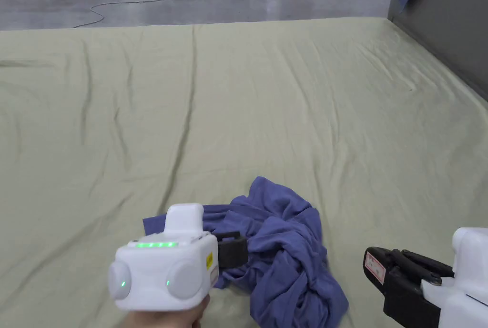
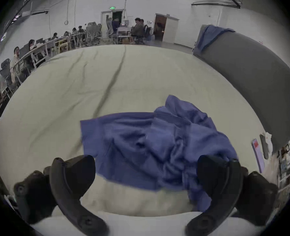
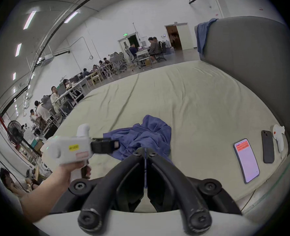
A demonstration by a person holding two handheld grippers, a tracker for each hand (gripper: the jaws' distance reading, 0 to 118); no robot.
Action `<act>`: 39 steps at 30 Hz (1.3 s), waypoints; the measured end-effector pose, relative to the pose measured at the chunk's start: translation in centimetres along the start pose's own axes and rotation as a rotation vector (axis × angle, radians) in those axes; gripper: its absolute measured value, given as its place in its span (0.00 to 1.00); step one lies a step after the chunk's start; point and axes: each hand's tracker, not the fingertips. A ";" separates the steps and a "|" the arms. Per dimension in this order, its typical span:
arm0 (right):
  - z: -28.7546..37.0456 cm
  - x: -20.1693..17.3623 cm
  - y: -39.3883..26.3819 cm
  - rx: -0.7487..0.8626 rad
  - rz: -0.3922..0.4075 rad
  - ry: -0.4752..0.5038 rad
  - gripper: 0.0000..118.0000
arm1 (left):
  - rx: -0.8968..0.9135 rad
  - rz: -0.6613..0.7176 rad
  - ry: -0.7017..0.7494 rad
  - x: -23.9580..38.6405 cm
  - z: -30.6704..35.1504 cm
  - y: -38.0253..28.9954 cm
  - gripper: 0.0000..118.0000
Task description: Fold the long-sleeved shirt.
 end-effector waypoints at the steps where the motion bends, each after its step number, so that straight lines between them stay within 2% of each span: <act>1: -0.3 0.1 0.0 -0.009 0.000 -0.006 0.00 | -0.024 -0.004 -0.008 0.3 -1.6 0.9 0.99; 5: -1.9 0.8 -0.3 -0.055 -0.016 -0.023 0.00 | -0.061 -0.085 -0.043 2.8 -7.4 4.0 0.95; 6: -2.4 1.0 -0.4 -0.071 -0.028 -0.026 0.00 | -0.105 -0.118 -0.058 3.4 -8.9 4.3 0.90; 7: -2.8 1.2 -0.5 -0.084 -0.041 -0.029 0.00 | -0.150 -0.137 -0.065 3.9 -9.9 4.2 0.76; 8: -3.4 1.4 -0.5 -0.096 -0.055 -0.032 0.00 | -0.198 -0.144 -0.047 4.2 -10.7 4.1 0.51; 9: -3.9 1.6 -0.5 -0.108 -0.069 -0.043 0.00 | -0.207 -0.160 0.009 4.4 -10.8 4.1 0.41; 10: -4.4 1.9 -0.5 -0.128 -0.084 -0.060 0.00 | -0.142 -0.173 0.031 4.3 -9.9 4.3 0.18; 11: -5.0 2.2 -0.5 -0.143 -0.099 -0.054 0.01 | -0.106 -0.150 -0.021 4.0 -8.6 4.7 0.06; 12: -5.9 2.8 -0.5 -0.170 -0.135 -0.018 0.19 | -0.087 -0.125 -0.037 3.7 -7.6 5.0 0.06; 13: -7.1 3.6 -0.3 -0.208 -0.183 0.010 0.54 | -0.060 -0.082 -0.071 3.3 -6.5 5.3 0.06; 14: -8.3 4.2 -0.3 -0.258 -0.209 0.005 0.99 | -0.052 -0.069 -0.099 3.0 -5.7 5.5 0.06; 16: -11.7 5.1 -0.7 -0.364 -0.210 0.015 0.99 | -0.026 -0.067 -0.118 2.5 -3.4 6.1 0.06; 17: -12.4 5.6 -0.9 -0.337 -0.203 0.019 0.99 | -0.016 -0.073 -0.130 2.5 -2.6 6.2 0.06; 20: -15.6 4.9 -1.6 -0.519 -0.103 -0.096 0.98 | 0.013 -0.064 -0.151 2.3 -0.9 6.5 0.06; 22: -19.0 3.8 -2.4 -0.618 -0.021 -0.119 0.96 | 0.040 -0.043 -0.157 2.0 0.1 6.6 0.06; 23: -19.2 3.5 -2.7 -0.619 -0.010 -0.124 0.78 | 0.054 -0.031 -0.156 1.8 0.6 6.9 0.06; 24: -19.1 3.2 -2.7 -0.604 -0.026 -0.097 0.45 | 0.066 -0.020 -0.159 1.5 1.3 7.0 0.06; 25: -18.5 2.7 -2.4 -0.581 -0.087 -0.033 0.11 | 0.086 -0.003 -0.170 1.0 2.3 7.2 0.06; 26: -17.4 2.1 -1.9 -0.540 -0.079 -0.073 0.10 | 0.104 0.015 -0.183 0.6 3.3 7.3 0.06; 29: -13.2 0.8 -0.6 -0.314 0.007 -0.064 0.10 | 0.176 0.062 -0.214 -1.1 6.7 7.7 0.06; 34: -6.7 -4.0 4.9 0.034 0.116 -0.074 0.10 | 0.356 0.194 -0.314 -3.5 14.0 10.4 0.06; 37: -5.3 -6.2 10.3 0.174 0.204 -0.076 0.10 | 0.505 0.205 -0.293 -4.6 18.5 14.5 0.06; 39: -5.6 -7.5 14.9 0.207 0.253 -0.059 0.10 | 0.612 0.199 -0.255 -5.4 21.0 17.6 0.06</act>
